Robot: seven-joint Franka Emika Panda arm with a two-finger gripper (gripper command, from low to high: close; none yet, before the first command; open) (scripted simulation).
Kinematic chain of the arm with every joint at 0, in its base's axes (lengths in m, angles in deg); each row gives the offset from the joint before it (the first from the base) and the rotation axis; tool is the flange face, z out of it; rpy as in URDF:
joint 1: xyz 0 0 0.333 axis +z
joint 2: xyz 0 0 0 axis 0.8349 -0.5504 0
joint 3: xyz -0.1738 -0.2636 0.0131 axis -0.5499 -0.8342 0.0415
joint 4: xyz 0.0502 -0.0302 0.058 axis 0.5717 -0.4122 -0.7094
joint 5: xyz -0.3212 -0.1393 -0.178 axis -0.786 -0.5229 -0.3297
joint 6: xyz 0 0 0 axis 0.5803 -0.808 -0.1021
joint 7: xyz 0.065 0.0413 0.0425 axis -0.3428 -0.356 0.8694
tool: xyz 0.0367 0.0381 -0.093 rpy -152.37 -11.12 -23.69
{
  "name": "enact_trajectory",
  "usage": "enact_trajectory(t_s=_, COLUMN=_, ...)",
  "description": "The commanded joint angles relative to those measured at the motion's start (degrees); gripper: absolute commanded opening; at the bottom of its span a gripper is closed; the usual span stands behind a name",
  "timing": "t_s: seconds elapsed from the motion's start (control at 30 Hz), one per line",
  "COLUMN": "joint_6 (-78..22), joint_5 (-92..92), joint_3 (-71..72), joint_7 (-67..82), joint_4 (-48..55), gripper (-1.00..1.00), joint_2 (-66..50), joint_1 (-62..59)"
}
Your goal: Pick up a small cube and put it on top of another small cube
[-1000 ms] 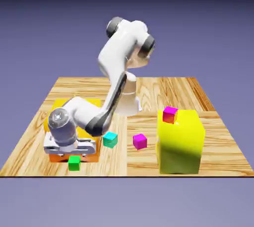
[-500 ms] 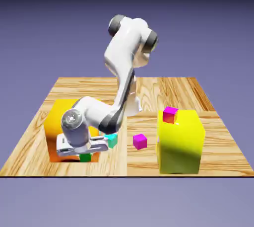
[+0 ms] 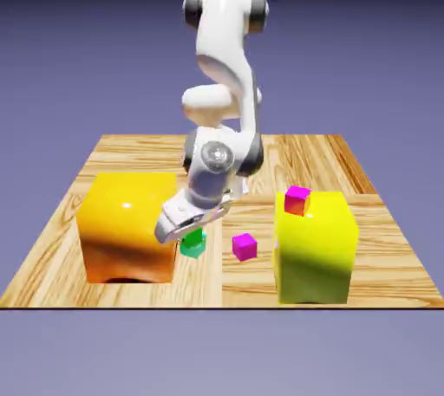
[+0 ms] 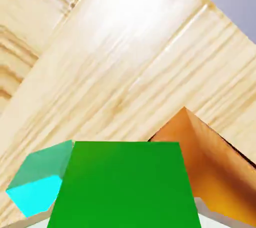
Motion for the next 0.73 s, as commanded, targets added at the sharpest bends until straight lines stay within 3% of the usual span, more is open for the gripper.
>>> enact_trajectory(t_s=0.0, joint_6=1.0, joint_5=-2.3, joint_3=0.7, joint_7=0.1, joint_4=-2.1, gripper=-1.00, joint_2=1.6, joint_1=-0.3)
enact_trajectory(t_s=0.3, joint_6=9.1, joint_5=-19.8, joint_3=5.8, joint_7=1.9, joint_4=-20.4, gripper=-1.00, joint_2=14.8, joint_1=-3.0)
enact_trajectory(t_s=0.37, joint_6=8.8, joint_5=-19.2, joint_3=4.6, joint_7=2.1, joint_4=-21.2, gripper=-1.00, joint_2=14.7, joint_1=-3.4)
enact_trajectory(t_s=0.57, joint_6=20.4, joint_5=-29.0, joint_3=1.0, joint_7=-5.2, joint_4=-20.7, gripper=-1.00, joint_2=2.3, joint_1=-5.5)
enact_trajectory(t_s=0.6, joint_6=20.4, joint_5=-29.0, joint_3=1.0, joint_7=-5.2, joint_4=-20.7, gripper=1.00, joint_2=2.3, joint_1=-5.5)
enact_trajectory(t_s=0.7, joint_6=16.5, joint_5=-25.7, joint_3=2.2, joint_7=-2.8, joint_4=-20.9, gripper=1.00, joint_2=6.4, joint_1=-4.8)
